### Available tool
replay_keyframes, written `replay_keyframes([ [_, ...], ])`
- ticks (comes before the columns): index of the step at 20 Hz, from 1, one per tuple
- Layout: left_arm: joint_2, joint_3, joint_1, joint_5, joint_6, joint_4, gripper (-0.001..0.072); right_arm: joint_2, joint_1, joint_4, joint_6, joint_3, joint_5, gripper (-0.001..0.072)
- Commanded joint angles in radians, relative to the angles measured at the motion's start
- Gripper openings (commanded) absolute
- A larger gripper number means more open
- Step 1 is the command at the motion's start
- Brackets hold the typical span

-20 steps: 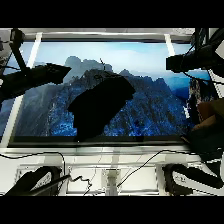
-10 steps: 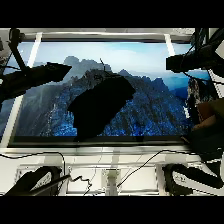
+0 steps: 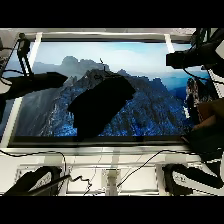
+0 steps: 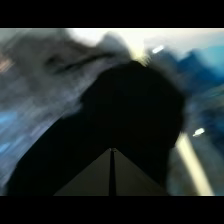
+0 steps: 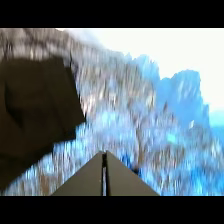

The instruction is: Fold the clothes and pants, and hang the long-sleeved shirts on hangers.

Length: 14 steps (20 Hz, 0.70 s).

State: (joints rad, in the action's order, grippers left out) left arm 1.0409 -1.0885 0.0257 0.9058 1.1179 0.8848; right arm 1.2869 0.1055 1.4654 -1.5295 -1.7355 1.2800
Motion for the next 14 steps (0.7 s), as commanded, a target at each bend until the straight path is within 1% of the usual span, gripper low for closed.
replay_keyframes([
  [1,0.002,0.034,0.007,0.018,0.124,0.188,0.0011,0.016,0.000,0.030,0.027,0.008,-0.075,0.0023],
  [2,0.002,0.039,0.007,0.025,0.124,0.189,0.0011,0.020,0.000,0.040,0.060,0.038,-0.069,0.0023],
  [3,0.002,0.039,0.007,0.031,0.124,0.189,0.0011,0.023,0.000,0.054,0.068,0.095,-0.064,0.0022],
  [5,0.001,0.039,0.007,0.032,0.124,0.189,0.0011,0.023,-0.008,0.057,0.097,0.269,-0.045,0.0022],
  [7,0.001,0.039,0.007,0.047,0.124,0.189,0.0011,0.022,-0.039,0.027,0.109,0.484,-0.057,0.0021],
  [8,0.001,0.039,0.007,0.061,0.123,0.190,0.0011,0.022,-0.060,-0.053,0.114,0.587,-0.098,0.0021],
  [10,0.001,0.039,0.007,0.067,0.124,0.189,0.0011,0.024,-0.088,-0.336,0.199,0.751,-0.227,0.0021],
  [11,0.001,0.039,0.007,0.067,0.124,0.188,0.0011,0.024,-0.088,-0.451,0.203,0.814,-0.317,0.0022],
  [12,0.001,0.039,0.007,0.067,0.124,0.188,0.0012,0.026,-0.084,-0.535,0.188,0.860,-0.429,0.0022],
  [13,0.001,0.039,0.007,0.067,0.124,0.188,0.0012,0.031,-0.084,-0.615,0.144,0.891,-0.537,0.0025],
  [14,0.001,0.039,0.007,0.068,0.124,0.188,0.0012,0.045,-0.084,-0.687,0.117,0.905,-0.616,0.0085],
])
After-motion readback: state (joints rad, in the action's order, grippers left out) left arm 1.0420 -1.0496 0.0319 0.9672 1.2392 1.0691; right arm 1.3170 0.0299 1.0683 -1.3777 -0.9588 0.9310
